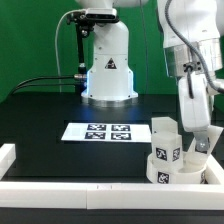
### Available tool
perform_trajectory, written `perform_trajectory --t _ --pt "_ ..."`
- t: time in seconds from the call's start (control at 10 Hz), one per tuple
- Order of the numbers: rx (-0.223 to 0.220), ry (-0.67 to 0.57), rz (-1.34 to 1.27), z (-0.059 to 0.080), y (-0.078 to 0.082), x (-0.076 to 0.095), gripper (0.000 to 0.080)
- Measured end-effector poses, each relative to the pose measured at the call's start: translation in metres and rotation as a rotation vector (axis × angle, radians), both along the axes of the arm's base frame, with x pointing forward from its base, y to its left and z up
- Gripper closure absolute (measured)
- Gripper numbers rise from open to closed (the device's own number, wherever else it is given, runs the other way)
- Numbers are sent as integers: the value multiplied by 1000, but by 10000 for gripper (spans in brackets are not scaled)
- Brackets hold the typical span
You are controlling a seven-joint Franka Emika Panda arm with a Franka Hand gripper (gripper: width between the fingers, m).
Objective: Assemble stool
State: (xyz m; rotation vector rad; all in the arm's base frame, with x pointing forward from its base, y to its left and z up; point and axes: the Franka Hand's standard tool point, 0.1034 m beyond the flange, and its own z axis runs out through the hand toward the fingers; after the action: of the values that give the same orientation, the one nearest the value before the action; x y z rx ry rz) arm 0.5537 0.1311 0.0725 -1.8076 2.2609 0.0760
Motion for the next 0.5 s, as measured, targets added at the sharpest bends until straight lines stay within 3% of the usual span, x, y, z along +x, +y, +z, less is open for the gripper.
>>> perform_trajectory --t 0.3,0.5 --pt "-38 -61 480 29 7 10 153" --pt "-64 -91 605 26 5 10 151"
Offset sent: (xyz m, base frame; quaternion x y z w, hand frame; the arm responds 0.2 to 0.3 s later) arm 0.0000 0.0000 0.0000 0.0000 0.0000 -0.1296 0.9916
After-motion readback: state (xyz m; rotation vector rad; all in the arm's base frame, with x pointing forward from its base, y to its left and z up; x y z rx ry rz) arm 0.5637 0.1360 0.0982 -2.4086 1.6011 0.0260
